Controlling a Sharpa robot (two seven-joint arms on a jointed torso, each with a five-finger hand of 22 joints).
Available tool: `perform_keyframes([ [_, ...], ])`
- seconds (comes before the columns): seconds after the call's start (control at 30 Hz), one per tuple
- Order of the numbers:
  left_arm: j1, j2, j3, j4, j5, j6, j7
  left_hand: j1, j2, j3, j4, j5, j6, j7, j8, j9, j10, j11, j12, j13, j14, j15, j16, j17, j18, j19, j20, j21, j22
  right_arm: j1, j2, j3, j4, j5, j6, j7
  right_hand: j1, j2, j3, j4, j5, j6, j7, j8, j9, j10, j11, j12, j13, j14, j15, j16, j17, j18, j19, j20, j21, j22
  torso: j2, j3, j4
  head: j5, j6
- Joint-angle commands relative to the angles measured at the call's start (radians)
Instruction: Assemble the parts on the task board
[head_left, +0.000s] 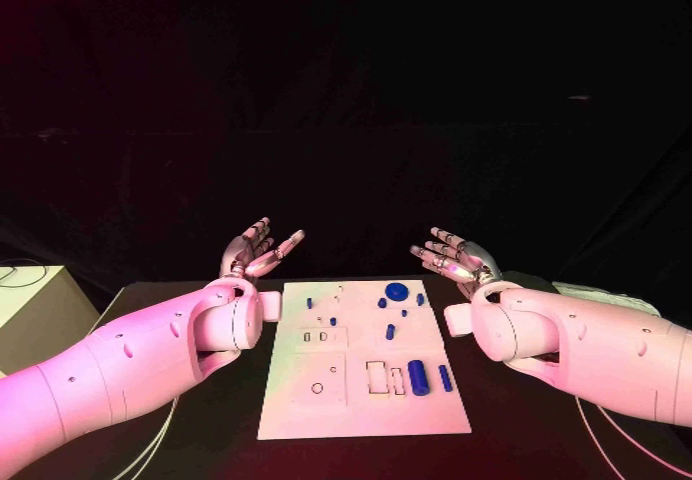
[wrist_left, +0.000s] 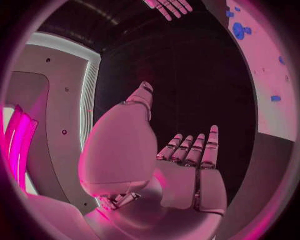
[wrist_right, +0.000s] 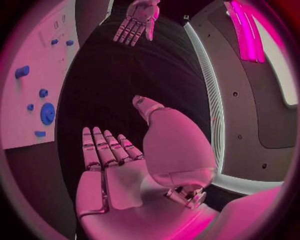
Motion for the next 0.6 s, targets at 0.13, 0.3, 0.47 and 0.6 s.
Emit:
perform_keyframes([
  [0.13, 0.002, 0.008, 0.004, -0.015, -0.056, 0.095, -0.04, 0.044, 0.026, 0.03, 0.013, 0.004, 0.071, 0.105, 0.022, 0.012, 0.087, 0.026, 0.021, 0.011, 0.083, 0.008, 0.025, 0.014, 0.032, 0.024, 0.007, 0.012, 0.005, 0.025, 0.008, -0.019, -0.035, -0.063, 0.203, -0.089, 0.114, -0.024, 0.059, -0.095, -0.022, 0.371, 0.135, 0.104, 0.065, 0.442, -0.033, 0.051, 0.028, 0.445, -0.049, 0.091, 0.055, 0.077, 0.396, 0.005, 0.08, 0.034, 0.0, 0.0001, 0.0, 0.0, 0.0],
  [0.3, 0.003, -0.066, 0.023, 0.056, -0.065, 0.153, -0.035, 0.042, 0.099, 0.095, 0.01, 0.0, 0.277, 0.121, 0.086, 0.049, 0.332, 0.058, 0.063, 0.03, 0.37, -0.015, 0.099, 0.057, 0.074, 0.29, 0.007, 0.073, 0.036, 0.051, 0.01, -0.019, -0.109, -0.576, 0.155, -0.065, 0.115, -0.04, 0.109, -0.116, -0.036, 0.571, 0.108, 0.156, 0.095, 0.62, -0.066, 0.051, 0.028, 0.56, -0.088, 0.114, 0.064, 0.099, 0.536, -0.013, 0.121, 0.035, 0.031, 0.0027, 0.0028, -0.008, -0.034],
  [0.47, 0.003, -0.098, 0.041, 0.101, -0.093, 0.193, -0.043, 0.045, 0.15, 0.148, 0.001, -0.001, 0.58, 0.112, 0.185, 0.103, 0.719, 0.022, 0.144, 0.052, 0.633, -0.067, 0.186, 0.106, 0.124, 0.452, -0.005, 0.147, 0.056, 0.071, 0.01, -0.019, -0.124, -0.766, 0.132, -0.091, 0.106, -0.063, 0.147, -0.123, -0.042, 0.647, 0.088, 0.167, 0.099, 0.72, -0.092, 0.035, 0.027, 0.682, -0.127, 0.143, 0.076, 0.098, 0.646, -0.056, 0.155, 0.04, 0.049, 0.0008, 0.0121, -0.02, -0.033],
  [0.6, 0.003, -0.135, 0.062, 0.16, -0.128, 0.23, -0.054, 0.052, 0.148, 0.184, -0.002, 0.0, 0.662, 0.084, 0.217, 0.116, 0.847, -0.015, 0.152, 0.052, 0.77, -0.113, 0.243, 0.158, 0.126, 0.558, -0.045, 0.194, 0.067, 0.093, 0.006, -0.017, -0.124, -0.934, 0.112, -0.129, 0.112, -0.065, 0.124, -0.137, -0.046, 0.702, 0.068, 0.176, 0.103, 0.799, -0.123, 0.033, 0.028, 0.828, -0.179, 0.195, 0.108, 0.096, 0.768, -0.117, 0.247, 0.083, 0.075, -0.002, 0.0254, -0.047, -0.029],
])
